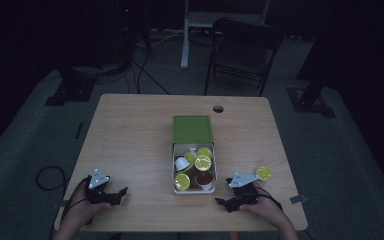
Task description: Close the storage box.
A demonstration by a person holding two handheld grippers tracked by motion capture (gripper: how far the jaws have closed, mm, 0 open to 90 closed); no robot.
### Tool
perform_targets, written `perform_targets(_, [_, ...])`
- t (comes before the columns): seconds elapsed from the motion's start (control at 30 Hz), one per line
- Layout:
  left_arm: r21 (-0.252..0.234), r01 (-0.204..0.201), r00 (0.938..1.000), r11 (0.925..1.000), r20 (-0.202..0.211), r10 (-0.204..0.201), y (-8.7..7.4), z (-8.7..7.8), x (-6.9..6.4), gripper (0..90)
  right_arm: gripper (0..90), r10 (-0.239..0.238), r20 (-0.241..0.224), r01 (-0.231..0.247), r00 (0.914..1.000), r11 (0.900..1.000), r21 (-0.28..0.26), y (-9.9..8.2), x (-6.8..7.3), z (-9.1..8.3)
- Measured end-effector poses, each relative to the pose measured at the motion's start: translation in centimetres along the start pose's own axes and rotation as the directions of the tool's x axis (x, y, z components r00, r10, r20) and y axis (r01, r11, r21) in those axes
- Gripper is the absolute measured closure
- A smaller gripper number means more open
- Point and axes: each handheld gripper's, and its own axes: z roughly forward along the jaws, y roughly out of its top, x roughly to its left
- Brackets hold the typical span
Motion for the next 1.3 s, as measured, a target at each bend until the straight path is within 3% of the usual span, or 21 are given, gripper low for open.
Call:
perform_targets(0.2, [0.005, -0.074, 0.9960, 0.9972, 0.051, 0.074, 0.9, 0.2, -1.9, 14.1, 12.8, 0.029, 0.002, -0.029, 0.9996, 0.9993, -0.023, 0.3, 0.1, -0.4])
perform_targets(0.43, [-0.008, -0.129, 0.9844, 0.9917, 0.120, 0.129, 1.7, 0.8, -3.9, 14.3, 12.6, 0.059, 0.015, -0.058, 0.9981, 0.9970, -0.051, 0.6, 0.0, -1.1])
perform_targets(0.57, [-0.041, -0.150, 0.9741, 0.9878, 0.164, 0.155, 2.0, 1.1, -4.8, 14.5, 12.2, 0.072, 0.019, -0.071, 0.9972, 0.9954, -0.066, 0.9, 0.2, -1.3])
perform_targets(0.7, [-0.059, -0.183, 0.9597, 0.9813, 0.205, 0.192, 2.2, 1.4, -5.9, 14.5, 12.2, 0.083, 0.028, -0.080, 0.9962, 0.9929, -0.088, 1.2, 0.4, -1.5])
perform_targets(0.93, [-0.075, -0.197, 0.9523, 0.9775, 0.222, 0.209, 2.8, 1.9, -6.8, 14.6, 12.2, 0.082, 0.028, -0.079, 0.9962, 0.9908, -0.110, 1.7, 0.5, -1.7])
perform_targets(1.07, [-0.111, -0.188, 0.9492, 0.9759, 0.235, 0.210, 3.4, 2.0, -7.1, 14.7, 12.2, 0.084, 0.025, -0.080, 0.9962, 0.9895, -0.120, 1.8, 0.5, -1.8])
perform_targets(1.3, [-0.169, -0.187, 0.9358, 0.9677, 0.269, 0.228, 4.4, 2.3, -8.0, 14.7, 12.2, 0.084, 0.019, -0.081, 0.9962, 0.9864, -0.143, 2.1, 0.6, -2.1])
